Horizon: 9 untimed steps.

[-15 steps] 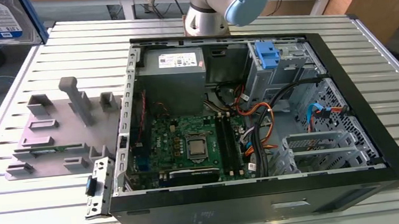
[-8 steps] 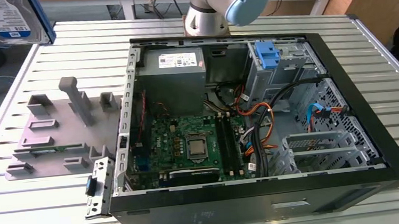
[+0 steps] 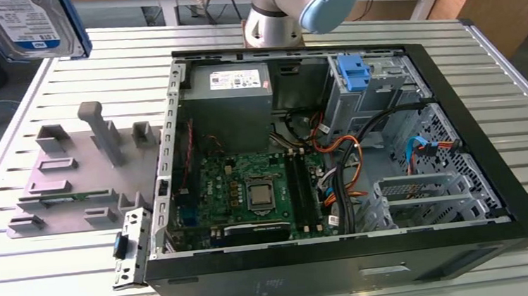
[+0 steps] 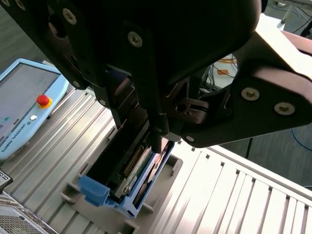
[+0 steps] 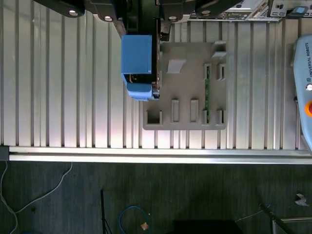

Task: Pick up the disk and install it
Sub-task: 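Pick up the disk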

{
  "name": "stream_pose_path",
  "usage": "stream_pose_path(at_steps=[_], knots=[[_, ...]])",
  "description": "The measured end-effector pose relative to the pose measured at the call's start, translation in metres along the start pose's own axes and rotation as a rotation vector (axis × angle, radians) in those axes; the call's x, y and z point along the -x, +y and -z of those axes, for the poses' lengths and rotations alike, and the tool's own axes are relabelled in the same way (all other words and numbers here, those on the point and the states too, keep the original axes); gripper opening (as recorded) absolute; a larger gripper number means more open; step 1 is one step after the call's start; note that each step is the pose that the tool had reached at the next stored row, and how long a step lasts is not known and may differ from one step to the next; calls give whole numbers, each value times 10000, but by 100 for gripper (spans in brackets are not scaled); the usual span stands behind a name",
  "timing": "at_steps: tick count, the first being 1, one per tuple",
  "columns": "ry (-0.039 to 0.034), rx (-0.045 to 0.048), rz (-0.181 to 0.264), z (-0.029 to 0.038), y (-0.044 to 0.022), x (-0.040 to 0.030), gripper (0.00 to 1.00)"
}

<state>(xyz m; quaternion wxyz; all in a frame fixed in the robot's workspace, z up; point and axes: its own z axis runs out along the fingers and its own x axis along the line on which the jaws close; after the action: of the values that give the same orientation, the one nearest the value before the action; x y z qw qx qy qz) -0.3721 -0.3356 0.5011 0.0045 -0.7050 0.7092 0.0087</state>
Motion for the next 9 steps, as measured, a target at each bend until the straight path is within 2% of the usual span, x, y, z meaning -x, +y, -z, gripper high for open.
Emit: stream_pose_path(at_steps=[9], knots=[[0, 4, -1, 2, -341, 1, 35]])
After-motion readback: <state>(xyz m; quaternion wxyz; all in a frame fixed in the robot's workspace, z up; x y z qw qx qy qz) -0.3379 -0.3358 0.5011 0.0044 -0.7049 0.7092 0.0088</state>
